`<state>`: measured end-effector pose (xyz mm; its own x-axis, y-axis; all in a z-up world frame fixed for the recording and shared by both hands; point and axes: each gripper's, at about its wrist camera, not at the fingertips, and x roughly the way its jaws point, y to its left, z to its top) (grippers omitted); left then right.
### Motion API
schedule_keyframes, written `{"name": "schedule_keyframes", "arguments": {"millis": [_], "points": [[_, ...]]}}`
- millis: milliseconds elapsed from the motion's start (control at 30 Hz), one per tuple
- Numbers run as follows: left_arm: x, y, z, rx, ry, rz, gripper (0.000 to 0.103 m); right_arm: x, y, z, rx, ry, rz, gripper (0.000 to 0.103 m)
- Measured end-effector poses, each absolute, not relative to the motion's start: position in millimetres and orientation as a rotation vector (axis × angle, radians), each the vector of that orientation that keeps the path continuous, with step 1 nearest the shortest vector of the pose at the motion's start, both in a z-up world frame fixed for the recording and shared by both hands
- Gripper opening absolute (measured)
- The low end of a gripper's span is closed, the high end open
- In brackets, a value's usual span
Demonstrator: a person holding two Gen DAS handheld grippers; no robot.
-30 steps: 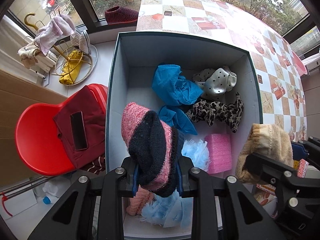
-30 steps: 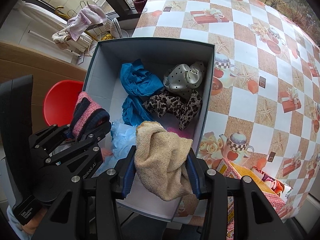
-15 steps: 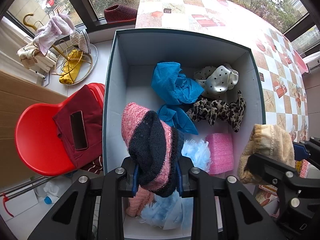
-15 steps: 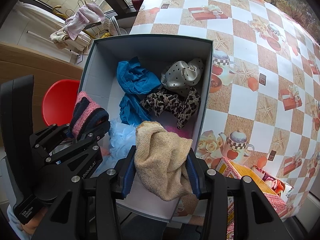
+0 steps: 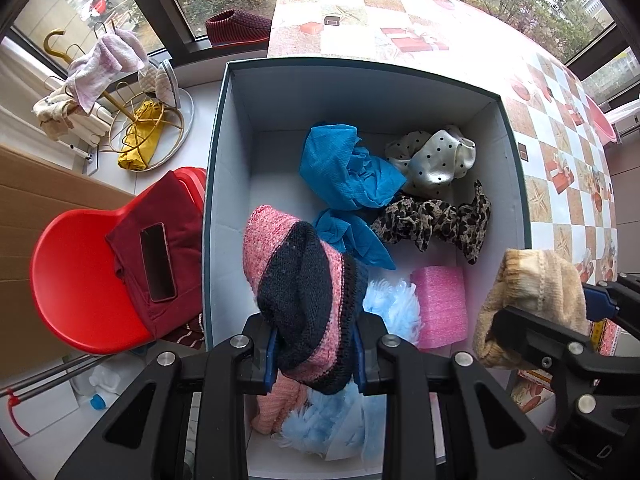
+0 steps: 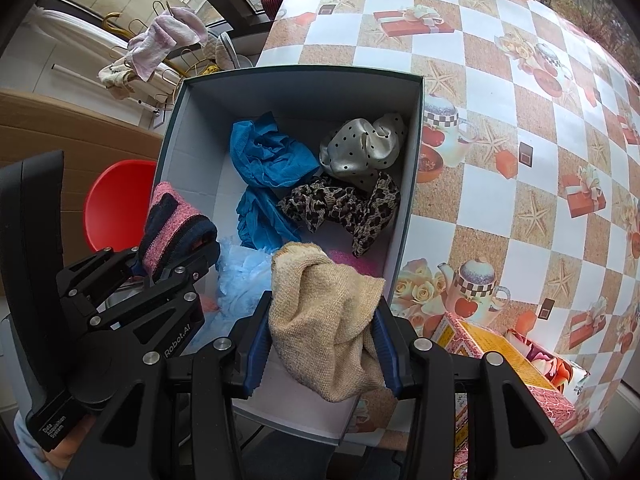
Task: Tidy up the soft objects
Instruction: 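Carry the knit hat and beige towel over the open box with both tools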
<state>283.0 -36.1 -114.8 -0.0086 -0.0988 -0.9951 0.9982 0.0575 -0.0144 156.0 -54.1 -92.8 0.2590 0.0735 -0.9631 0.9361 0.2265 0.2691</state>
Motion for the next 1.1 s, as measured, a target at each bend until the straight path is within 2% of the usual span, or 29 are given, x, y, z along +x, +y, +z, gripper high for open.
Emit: {"name": "schedule_keyframes", "arguments": {"millis": [1100], "points": [[285.6,-37.5,-113.5,1.103,1.173,-1.216,0.03,159.1,-55.0,-97.0,1.193,1.149,-0.816,0.048]]}}
